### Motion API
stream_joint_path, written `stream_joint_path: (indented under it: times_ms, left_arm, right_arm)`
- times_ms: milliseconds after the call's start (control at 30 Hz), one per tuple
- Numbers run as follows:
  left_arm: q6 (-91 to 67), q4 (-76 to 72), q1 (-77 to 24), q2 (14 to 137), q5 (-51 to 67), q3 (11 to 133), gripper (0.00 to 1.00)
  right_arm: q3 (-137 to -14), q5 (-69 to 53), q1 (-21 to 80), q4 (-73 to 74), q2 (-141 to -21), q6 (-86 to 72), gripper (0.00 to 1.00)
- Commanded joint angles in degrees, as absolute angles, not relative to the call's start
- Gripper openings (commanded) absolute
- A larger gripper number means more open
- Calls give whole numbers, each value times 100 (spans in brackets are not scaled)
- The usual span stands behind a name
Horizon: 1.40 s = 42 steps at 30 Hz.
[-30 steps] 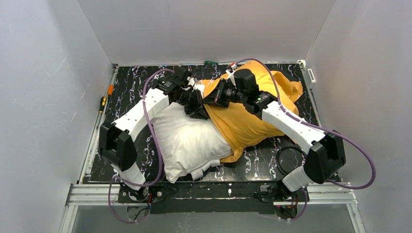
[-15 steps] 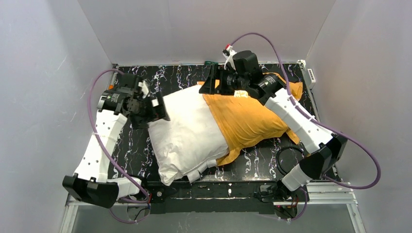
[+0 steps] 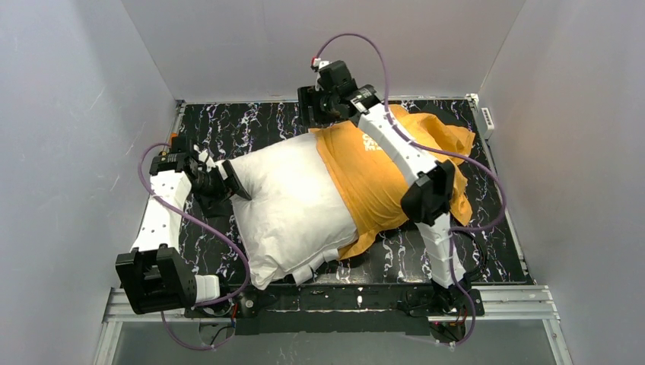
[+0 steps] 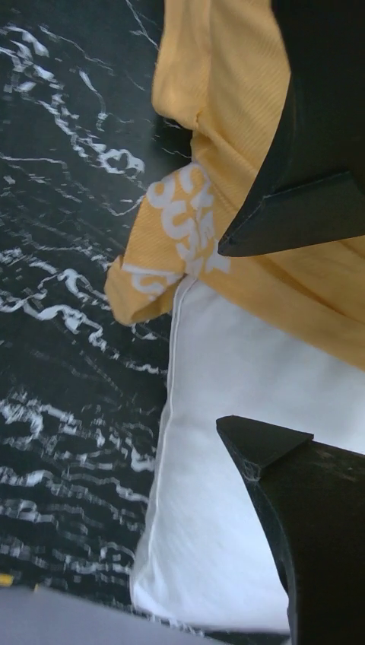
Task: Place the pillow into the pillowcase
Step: Stuff the pillow into the pillowcase.
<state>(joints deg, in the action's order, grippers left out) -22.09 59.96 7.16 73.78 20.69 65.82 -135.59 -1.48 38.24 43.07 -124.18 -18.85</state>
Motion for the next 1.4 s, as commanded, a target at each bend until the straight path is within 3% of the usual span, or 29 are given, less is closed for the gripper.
stream_joint_path:
  times_ms: [0,100,233,367,600,967,1267,1367]
  left_arm:
    - [-2363,5350,720,7385,3109,6302,69]
    - [-2457,5159,706,7339,3303,6059,50]
    - [-2580,4919,628,7313,3492,5779,30]
    - [-2777,4687,443,7378,3583,5719,16]
    - [-3177,4358,-416,7806,3511,6161,0]
    - [-4017,3804,-1958,9095,3441,8010,0]
    - [-4414,3711,-3384,10548,3417,10136,0]
    - [-4357,3845,-3402,10650,3387,10267,0]
  right_arm:
    - [-14164,294,3745,5241,-12973,-1876,79]
    - [-13404,377,3722,4952,-12656,-1937,62]
    - [-13215,91,3604,4661,-12328,-2081,22]
    - [-13525,-744,3491,4523,-12102,-2308,1]
    - [-12676,-1974,3489,3161,-11117,-3239,1]
    - [-9346,-2531,3884,-671,-9370,-6262,1]
    - [-8526,-1907,4937,-3217,-9544,-8326,1]
    - [-8618,-1636,4925,-2656,-9391,-8072,1]
